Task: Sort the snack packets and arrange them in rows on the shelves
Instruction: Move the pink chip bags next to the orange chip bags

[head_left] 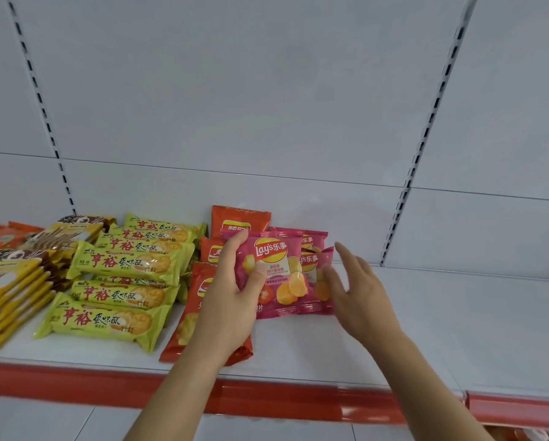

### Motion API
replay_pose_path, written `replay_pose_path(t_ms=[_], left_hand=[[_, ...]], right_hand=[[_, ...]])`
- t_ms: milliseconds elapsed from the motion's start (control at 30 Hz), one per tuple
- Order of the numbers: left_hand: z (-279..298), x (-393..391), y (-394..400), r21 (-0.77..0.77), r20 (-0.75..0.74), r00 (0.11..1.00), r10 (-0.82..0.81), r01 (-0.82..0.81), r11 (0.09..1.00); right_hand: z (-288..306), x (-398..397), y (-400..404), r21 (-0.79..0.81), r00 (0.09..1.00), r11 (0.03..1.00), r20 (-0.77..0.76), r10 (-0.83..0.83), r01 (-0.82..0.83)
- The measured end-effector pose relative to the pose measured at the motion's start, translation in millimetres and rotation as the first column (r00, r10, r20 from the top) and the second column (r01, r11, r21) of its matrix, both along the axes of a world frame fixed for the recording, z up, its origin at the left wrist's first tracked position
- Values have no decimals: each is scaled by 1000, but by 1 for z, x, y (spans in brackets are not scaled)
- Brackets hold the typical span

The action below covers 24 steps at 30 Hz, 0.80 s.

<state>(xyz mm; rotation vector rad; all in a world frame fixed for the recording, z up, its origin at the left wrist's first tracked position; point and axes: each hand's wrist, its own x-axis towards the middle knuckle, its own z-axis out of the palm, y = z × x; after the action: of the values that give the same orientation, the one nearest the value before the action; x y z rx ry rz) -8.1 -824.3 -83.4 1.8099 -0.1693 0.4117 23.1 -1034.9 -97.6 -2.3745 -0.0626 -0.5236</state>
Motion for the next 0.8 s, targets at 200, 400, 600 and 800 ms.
replay_pose_path(t_ms=[200, 400, 600, 800], left_hand=[[-5, -1, -23, 24, 9, 993, -116, 116, 993], [-17, -1, -29, 697, 231, 966, 116, -248, 673], [-44, 5, -30, 832, 312, 944, 103, -324, 449], [-47, 9, -30, 824, 365, 927, 87, -365, 433]], right_hand=[[7, -40, 14, 234, 963, 934, 57, 262, -268], [-17, -43, 10, 63, 977, 976, 74, 202, -206], [-33, -48, 22, -376, 994, 927, -105, -20, -21], [-28, -46, 19, -517, 988, 856, -138, -62, -18]])
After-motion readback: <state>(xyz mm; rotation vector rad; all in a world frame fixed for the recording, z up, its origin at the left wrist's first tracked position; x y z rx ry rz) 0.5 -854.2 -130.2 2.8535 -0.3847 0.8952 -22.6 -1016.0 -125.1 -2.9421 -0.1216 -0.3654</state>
